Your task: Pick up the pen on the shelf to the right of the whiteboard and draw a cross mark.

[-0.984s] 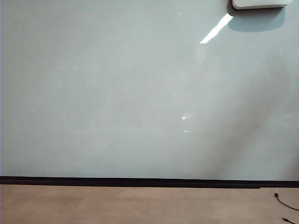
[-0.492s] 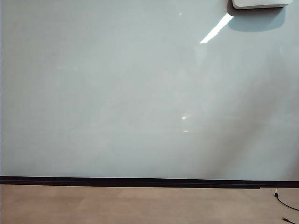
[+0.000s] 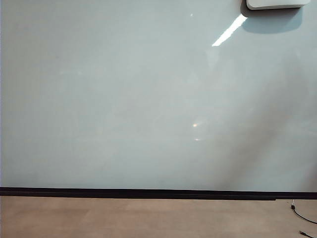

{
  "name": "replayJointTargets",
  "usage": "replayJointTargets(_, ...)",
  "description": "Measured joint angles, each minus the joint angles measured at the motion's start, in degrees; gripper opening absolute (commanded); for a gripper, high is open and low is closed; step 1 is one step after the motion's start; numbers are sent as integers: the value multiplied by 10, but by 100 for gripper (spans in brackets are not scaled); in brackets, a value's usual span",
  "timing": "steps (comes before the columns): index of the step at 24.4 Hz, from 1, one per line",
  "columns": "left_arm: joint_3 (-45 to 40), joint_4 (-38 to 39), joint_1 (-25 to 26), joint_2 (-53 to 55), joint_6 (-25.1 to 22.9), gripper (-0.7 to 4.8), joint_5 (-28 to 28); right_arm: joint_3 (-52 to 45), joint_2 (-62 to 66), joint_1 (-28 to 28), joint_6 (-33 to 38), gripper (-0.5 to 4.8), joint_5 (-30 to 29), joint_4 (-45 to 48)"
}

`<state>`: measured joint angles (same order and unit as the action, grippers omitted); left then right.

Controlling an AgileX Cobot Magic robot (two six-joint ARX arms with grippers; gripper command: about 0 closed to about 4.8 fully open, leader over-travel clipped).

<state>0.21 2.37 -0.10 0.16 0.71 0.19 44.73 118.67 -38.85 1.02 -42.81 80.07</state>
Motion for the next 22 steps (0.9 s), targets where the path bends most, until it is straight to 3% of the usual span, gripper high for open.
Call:
replayJointTargets(3,0,0,0,0,0,-5,0,0,0,0,0,19,-2,0)
replayJointTargets(8,0,0,0,0,0,-4,0,0,0,0,0,-1,-3,1)
replayJointTargets(22,0,0,0,0,0,-4,0,0,-21,-1,0,-2,-8,1)
